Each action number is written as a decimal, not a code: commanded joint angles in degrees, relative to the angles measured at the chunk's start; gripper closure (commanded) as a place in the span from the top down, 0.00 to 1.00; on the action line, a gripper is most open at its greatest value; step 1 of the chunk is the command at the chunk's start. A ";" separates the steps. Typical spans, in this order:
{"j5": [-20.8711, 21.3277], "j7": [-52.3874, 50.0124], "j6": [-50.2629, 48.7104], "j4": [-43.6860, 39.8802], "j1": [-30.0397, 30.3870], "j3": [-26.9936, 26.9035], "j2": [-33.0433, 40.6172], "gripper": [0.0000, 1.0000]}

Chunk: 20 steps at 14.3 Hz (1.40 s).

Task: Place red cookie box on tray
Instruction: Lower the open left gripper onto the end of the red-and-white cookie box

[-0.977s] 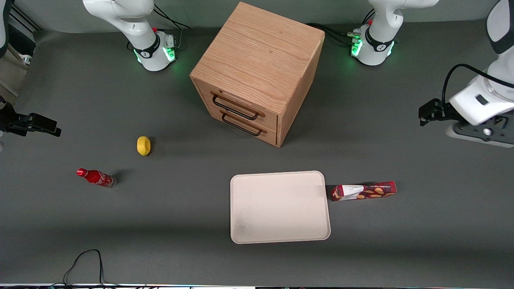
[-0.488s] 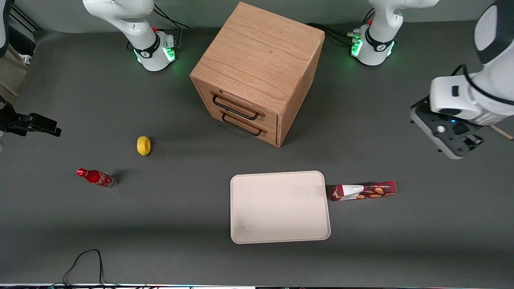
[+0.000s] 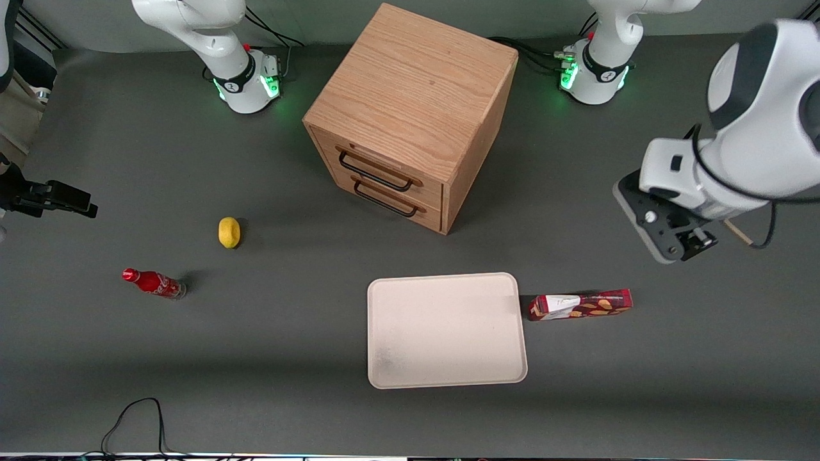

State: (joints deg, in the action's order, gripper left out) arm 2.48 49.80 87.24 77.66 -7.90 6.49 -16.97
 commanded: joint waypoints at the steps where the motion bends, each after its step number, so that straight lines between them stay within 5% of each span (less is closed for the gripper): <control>1: -0.02 1.09 2.92 0.73 -0.36 -0.25 -4.38 1.00; 12: 1.21 1.35 31.65 24.90 -1.32 -0.43 -5.44 1.00; 20: 7.19 5.65 42.65 20.96 -0.63 -0.52 -13.52 1.00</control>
State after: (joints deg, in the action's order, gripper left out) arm 8.74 52.76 127.94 100.99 -8.63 6.33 -27.72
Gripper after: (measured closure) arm 0.000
